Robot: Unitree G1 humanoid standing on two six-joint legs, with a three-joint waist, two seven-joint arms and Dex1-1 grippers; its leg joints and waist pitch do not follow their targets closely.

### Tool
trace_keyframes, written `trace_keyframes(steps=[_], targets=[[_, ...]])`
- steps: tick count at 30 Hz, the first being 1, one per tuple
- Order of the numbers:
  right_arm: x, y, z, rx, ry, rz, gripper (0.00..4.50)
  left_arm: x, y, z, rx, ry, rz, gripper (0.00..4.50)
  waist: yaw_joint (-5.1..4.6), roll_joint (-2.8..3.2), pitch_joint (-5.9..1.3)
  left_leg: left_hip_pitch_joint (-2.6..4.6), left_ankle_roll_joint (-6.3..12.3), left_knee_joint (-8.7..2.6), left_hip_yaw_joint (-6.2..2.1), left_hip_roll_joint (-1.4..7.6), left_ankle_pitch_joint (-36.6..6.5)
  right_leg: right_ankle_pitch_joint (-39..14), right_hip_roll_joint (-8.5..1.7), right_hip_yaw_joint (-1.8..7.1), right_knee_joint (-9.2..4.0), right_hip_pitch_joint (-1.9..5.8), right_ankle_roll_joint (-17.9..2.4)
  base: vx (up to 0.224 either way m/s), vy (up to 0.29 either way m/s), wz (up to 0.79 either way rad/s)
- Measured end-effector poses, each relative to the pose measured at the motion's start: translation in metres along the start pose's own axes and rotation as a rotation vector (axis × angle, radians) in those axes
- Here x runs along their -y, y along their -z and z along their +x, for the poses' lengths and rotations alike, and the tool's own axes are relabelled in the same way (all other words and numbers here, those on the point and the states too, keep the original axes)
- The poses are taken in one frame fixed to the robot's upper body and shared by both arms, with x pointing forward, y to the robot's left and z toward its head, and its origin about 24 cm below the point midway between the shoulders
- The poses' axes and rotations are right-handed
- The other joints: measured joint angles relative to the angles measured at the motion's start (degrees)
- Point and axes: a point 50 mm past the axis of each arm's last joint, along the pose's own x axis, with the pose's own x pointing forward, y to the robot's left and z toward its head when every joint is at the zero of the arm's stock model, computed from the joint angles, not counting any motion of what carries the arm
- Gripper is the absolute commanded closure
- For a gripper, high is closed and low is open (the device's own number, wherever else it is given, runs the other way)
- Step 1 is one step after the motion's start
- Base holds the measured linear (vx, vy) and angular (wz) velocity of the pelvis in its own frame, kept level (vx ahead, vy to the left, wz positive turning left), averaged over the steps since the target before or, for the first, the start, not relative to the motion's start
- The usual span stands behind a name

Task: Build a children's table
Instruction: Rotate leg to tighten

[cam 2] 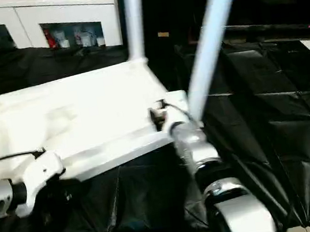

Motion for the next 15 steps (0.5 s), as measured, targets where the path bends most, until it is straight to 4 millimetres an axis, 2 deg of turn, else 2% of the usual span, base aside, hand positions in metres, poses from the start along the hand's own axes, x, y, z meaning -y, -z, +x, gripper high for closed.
trace_keyframes(steps=[4, 7, 11, 13, 15], targets=[[0.034, -0.006, -0.003, 0.002, 0.115, -0.003, 1.40, -0.006, -0.004, 0.007, 0.022, -0.031, 0.017, 3.53, 0.76, 0.27, 0.14, -0.08, 0.00, 0.07, 0.05, -0.01, 0.0, 0.0, -0.03, 0.13, 0.18, 0.04, 0.0, 0.000, 0.000, 0.00], [0.059, -0.013, -0.008, 0.021, 0.187, -0.010, 1.40, -0.013, -0.013, 0.020, 0.060, -0.090, 0.026, 3.53, 1.10, 0.57, 0.14, -0.22, 0.00, 0.12, 0.04, 0.00, 0.0, 0.0, -0.04, 0.16, 0.28, 0.08, 0.0, 0.000, 0.000, 0.00], [0.084, -0.023, -0.015, 0.052, 0.259, -0.014, 1.40, -0.023, -0.020, 0.025, 0.096, -0.188, 0.044, 3.53, 0.66, 0.82, 0.07, -0.25, 0.00, 0.22, -0.04, 0.02, 0.0, 0.0, -0.02, 0.14, 0.41, 0.08, 0.0, 0.000, 0.000, 0.00], [0.093, -0.027, -0.019, 0.069, 0.277, -0.011, 1.40, -0.024, -0.022, 0.027, 0.124, -0.215, 0.044, 3.53, 0.42, 1.21, 0.11, -0.35, 0.01, 0.39, -0.09, 0.02, 0.0, 0.0, -0.01, 0.14, 0.41, 0.06, 0.0, 0.000, 0.000, 0.00], [0.095, -0.033, -0.020, 0.105, 0.242, -0.028, 1.40, -0.022, -0.023, 0.028, 0.182, -0.250, 0.036, 3.53, -0.01, 1.84, 0.05, -0.66, 0.02, 0.74, -0.16, 0.05, 0.0, 0.0, 0.00, 0.11, 0.41, -0.03, 0.0, 0.000, 0.000, 0.00]])
